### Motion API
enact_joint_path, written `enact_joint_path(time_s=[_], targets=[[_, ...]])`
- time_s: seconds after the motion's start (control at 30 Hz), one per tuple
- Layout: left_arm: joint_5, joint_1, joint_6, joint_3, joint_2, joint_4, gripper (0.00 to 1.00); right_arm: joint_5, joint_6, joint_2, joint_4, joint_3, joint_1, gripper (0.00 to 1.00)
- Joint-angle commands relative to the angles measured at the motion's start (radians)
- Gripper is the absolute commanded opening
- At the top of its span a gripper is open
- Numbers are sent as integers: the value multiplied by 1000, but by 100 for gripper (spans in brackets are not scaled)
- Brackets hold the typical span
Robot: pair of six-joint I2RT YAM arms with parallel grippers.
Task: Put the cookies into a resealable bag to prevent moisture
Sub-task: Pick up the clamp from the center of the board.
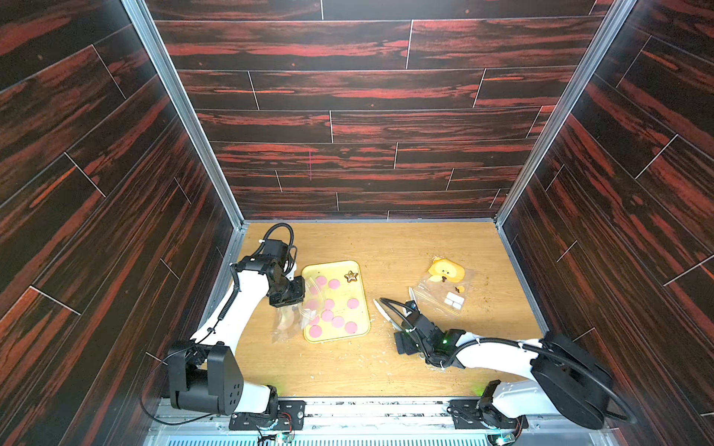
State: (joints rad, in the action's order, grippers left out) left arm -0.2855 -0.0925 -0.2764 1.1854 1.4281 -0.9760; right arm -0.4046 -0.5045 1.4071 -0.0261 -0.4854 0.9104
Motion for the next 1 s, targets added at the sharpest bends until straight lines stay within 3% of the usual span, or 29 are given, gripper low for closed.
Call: enact_joint_path(time_s=[0.0, 0.17, 0.5, 0.8, 0.97], targets=[[-14, 7, 23, -8, -17, -11, 0, 32, 7, 63, -115, 36, -25, 91], [-37, 5, 31, -13, 0, -2, 0, 15, 68, 105, -260, 74, -28, 87], [-30, 5, 29, -15, 4, -7, 0, -43, 120, 135, -256, 89, -18, 75], [-8, 6, 30, 22, -1, -33, 0, -148, 176, -12, -95, 25, 13, 66], [-1, 6, 31, 24, 0, -36, 0, -130, 209, -86, -19, -16, 13, 63]])
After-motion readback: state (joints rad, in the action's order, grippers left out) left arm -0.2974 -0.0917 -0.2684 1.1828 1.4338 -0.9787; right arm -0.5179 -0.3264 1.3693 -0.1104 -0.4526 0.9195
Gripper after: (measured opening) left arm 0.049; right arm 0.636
